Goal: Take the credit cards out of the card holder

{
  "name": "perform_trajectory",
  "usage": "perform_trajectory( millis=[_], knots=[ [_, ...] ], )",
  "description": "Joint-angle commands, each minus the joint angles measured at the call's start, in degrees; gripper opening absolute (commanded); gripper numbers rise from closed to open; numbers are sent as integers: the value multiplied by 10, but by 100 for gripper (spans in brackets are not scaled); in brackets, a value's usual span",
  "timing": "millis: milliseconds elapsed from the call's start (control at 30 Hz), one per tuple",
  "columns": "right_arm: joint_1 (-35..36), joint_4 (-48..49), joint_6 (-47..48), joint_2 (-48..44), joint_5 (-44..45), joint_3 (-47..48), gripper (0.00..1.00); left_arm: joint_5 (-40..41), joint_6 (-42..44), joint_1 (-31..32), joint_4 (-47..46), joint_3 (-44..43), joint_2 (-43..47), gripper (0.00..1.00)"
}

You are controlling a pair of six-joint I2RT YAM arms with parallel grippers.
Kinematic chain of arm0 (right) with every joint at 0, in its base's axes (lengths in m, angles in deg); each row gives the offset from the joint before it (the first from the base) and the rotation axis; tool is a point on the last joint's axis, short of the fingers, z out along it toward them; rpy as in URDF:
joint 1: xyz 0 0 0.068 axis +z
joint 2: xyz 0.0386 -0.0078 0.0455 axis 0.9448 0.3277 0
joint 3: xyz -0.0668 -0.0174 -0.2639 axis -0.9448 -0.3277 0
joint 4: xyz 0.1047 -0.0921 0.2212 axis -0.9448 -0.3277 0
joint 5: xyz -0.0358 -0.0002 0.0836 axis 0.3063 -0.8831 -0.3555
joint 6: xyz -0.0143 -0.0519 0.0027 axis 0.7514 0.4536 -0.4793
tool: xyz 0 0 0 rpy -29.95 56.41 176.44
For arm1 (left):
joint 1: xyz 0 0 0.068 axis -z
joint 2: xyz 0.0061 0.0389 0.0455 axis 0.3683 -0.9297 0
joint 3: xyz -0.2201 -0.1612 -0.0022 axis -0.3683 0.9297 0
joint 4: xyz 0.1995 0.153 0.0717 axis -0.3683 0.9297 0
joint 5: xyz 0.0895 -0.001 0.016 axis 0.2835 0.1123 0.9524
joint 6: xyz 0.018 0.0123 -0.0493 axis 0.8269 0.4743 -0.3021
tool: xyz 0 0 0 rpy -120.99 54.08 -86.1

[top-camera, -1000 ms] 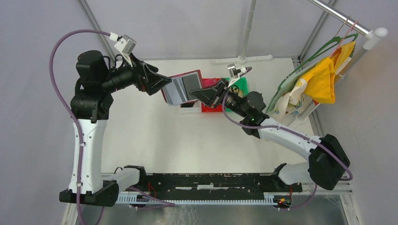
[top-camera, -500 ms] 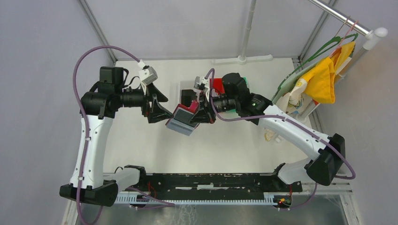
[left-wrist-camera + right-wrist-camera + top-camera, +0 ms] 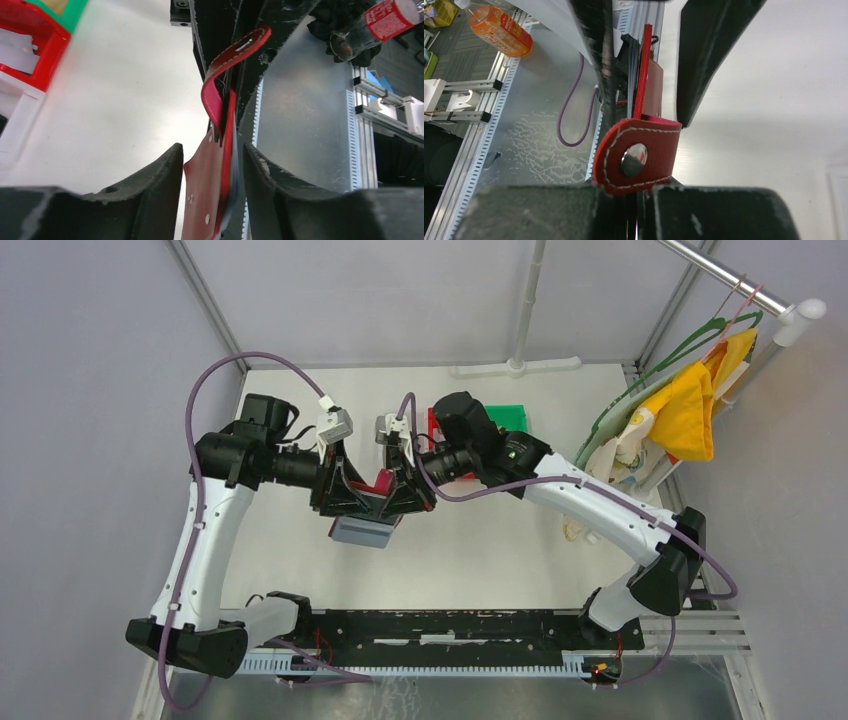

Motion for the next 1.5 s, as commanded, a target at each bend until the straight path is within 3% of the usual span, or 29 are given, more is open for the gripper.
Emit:
perform_trajectory(
  millis=[0,100,133,167,233,300,400,533,600,667,767,967,1200,1300,1333,1367,1400,1467],
  knots=[
    [5,20,10,4,-34,52,0,-33,44,7,19,7,-2,40],
    [5,33,4,2,-39,53,2,-33,44,8,25,-2,-7,13],
    [5,37,1,0,-39,51,8,-35,42,8,26,-9,-8,6],
    [5,46,-6,-3,-39,45,23,-40,40,8,26,-15,-9,2],
    [3,89,-32,-23,-28,14,40,-50,23,8,15,-25,-9,2],
    [-6,192,-85,-63,-17,-57,57,-62,-21,8,-22,-32,-4,2],
    [-27,431,-214,-144,35,-209,78,-75,-150,7,-129,-24,14,2],
    [-40,716,-345,-223,123,-378,90,-85,-388,7,-364,28,63,2],
    [-40,805,-402,-223,157,-416,92,-81,-498,8,-478,60,87,2],
    [-40,891,-471,-201,175,-433,91,-70,-569,7,-557,80,107,2],
    [-40,982,-533,-158,187,-432,88,-69,-622,8,-605,89,113,2],
    [-36,1022,-558,-116,192,-399,76,-78,-649,7,-609,87,116,2],
    [-35,1045,-588,-98,152,-376,41,-74,-634,8,-588,104,125,3],
    [-35,1007,-576,-106,128,-374,17,-72,-625,8,-577,110,126,6],
    [-35,982,-562,-111,118,-371,10,-72,-621,7,-573,109,126,11],
    [-36,942,-547,-116,108,-365,1,-71,-617,7,-566,107,125,24],
    [-36,897,-524,-122,99,-358,0,-71,-608,7,-555,103,123,39],
    [-37,790,-468,-131,81,-333,0,-73,-580,7,-523,91,117,56]
  ],
)
